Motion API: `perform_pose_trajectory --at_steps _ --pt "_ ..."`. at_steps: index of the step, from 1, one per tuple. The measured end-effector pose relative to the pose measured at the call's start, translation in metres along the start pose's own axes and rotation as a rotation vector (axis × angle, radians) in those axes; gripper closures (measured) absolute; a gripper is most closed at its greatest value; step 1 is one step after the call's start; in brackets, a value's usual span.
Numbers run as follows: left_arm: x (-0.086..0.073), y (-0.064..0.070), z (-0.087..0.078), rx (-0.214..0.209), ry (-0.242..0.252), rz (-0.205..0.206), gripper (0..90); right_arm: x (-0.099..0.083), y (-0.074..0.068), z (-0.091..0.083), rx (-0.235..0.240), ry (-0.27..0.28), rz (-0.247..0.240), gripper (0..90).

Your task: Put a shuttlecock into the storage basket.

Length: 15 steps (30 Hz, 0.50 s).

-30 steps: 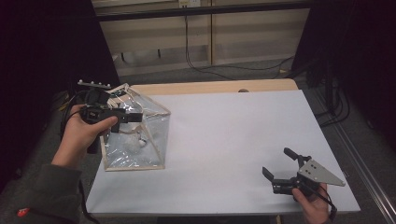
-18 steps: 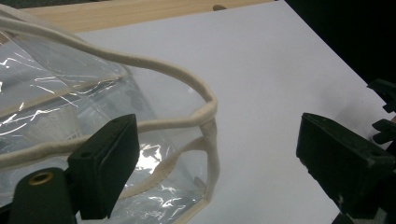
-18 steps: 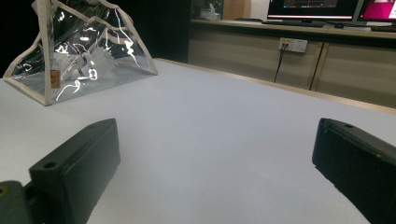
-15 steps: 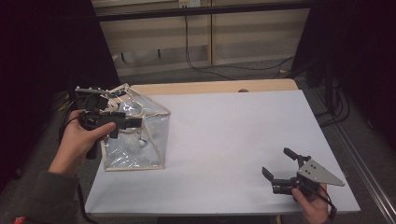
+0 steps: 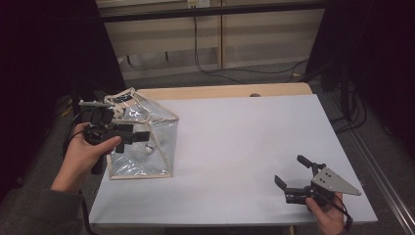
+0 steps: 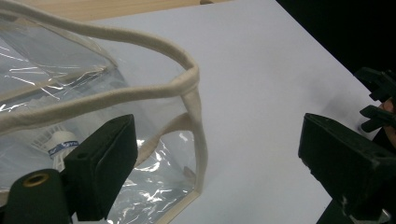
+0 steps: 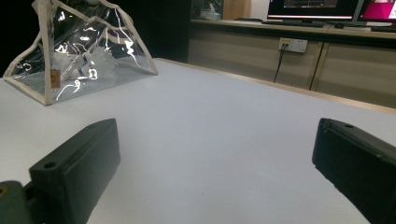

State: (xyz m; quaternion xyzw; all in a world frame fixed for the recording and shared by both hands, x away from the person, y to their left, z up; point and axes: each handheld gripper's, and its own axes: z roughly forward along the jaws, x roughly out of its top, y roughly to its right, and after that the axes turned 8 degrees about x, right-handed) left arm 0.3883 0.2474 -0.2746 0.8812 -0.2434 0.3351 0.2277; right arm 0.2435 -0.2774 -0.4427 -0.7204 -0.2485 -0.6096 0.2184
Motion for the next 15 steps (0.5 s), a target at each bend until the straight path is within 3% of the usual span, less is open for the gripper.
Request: perform_pose_trajectory --at_steps 15 --pt "-0.015 0.001 0.008 -0.033 0.02 0.002 10.9 0.0 0.0 0.0 0.0 0.0 0.0 1.0"
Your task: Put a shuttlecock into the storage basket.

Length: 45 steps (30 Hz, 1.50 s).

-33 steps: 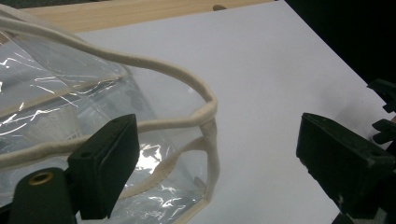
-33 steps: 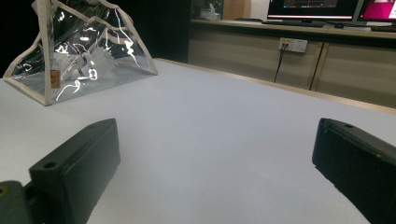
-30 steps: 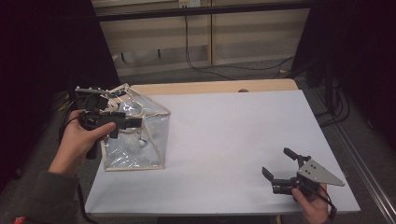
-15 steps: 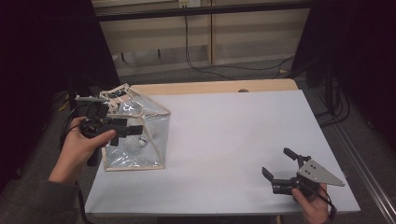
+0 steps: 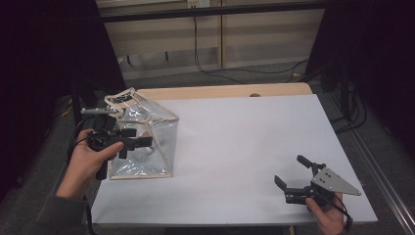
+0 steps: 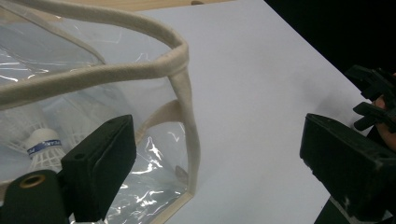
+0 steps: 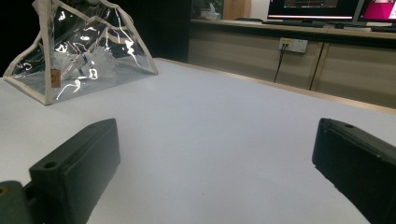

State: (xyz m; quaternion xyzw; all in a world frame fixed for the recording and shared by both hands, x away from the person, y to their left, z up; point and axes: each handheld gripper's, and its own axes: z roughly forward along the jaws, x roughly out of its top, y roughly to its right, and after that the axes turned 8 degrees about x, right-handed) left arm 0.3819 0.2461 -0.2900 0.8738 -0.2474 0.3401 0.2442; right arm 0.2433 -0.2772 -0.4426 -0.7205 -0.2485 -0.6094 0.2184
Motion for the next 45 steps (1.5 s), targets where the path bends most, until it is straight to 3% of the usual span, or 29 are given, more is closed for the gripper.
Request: perform_pose_trajectory --at_steps 17,45 --pt "-0.015 0.008 0.011 -0.022 -0.034 0.033 10.5 0.0 0.0 0.0 0.001 0.0 -0.001 1.1" --pt "-0.036 0.014 0.032 -0.07 -0.045 0.028 10.3 0.0 0.0 0.0 0.0 0.003 -0.001 1.1"
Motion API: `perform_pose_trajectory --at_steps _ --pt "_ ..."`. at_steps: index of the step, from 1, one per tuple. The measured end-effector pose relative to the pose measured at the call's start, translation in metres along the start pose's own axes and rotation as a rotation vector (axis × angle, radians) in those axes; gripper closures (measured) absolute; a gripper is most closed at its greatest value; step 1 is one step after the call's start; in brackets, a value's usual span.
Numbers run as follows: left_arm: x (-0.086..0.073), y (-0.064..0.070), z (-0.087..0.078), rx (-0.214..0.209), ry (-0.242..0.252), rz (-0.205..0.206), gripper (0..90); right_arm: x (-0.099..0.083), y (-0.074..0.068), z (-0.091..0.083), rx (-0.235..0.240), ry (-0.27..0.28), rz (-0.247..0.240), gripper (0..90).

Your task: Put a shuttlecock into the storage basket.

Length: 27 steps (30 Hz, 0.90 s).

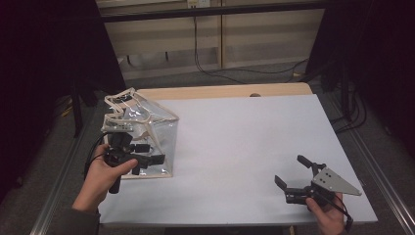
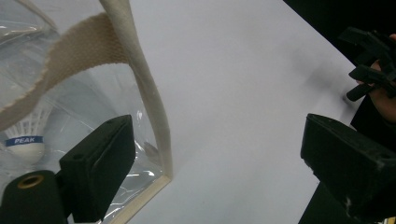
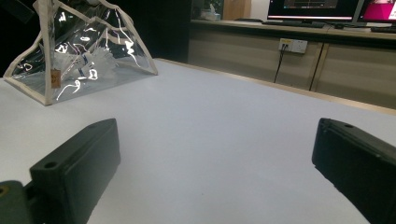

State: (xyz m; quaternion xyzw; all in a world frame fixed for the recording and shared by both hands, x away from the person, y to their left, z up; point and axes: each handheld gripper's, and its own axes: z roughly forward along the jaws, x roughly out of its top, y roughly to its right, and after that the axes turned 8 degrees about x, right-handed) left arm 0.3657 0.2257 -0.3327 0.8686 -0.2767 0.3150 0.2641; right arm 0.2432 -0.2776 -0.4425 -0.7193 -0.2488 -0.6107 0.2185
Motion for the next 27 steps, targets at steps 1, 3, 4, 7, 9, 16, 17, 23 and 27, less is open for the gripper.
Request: perform_pose_trajectory --at_steps 1,3,4,7,9,16,17,23,27 --pt "-0.001 0.0 0.001 0.001 -0.004 0.005 10.3 0.0 0.0 0.0 0.0 0.0 -0.001 1.1" --pt "-0.002 0.0 0.002 -0.002 -0.003 0.005 10.3 0.0 0.0 0.0 0.0 -0.001 0.001 1.2" --pt "-0.002 0.001 0.003 -0.004 0.0 0.001 10.3 0.0 0.0 0.0 0.0 -0.001 0.002 1.2" --pt "-0.004 0.002 0.006 -0.006 -0.006 0.003 10.3 0.0 0.0 0.0 0.0 -0.001 0.001 1.1" --pt "-0.005 0.002 0.008 -0.007 -0.006 0.001 10.4 0.0 0.0 0.0 0.0 0.001 0.002 1.2" --pt "-0.01 0.002 0.013 -0.017 -0.013 0.003 10.3 0.0 0.0 0.0 0.0 -0.001 0.002 1.2" --pt "-0.011 0.003 0.014 -0.016 -0.015 0.003 10.3 0.0 0.0 0.0 0.0 -0.002 0.001 1.1" --pt "-0.018 0.003 0.019 -0.017 -0.011 0.003 10.3 0.0 0.0 0.0 -0.002 -0.001 0.001 1.1" --pt "-0.024 0.003 0.023 -0.014 -0.011 0.007 10.3 0.0 0.0 0.0 0.0 -0.002 -0.002 1.2"
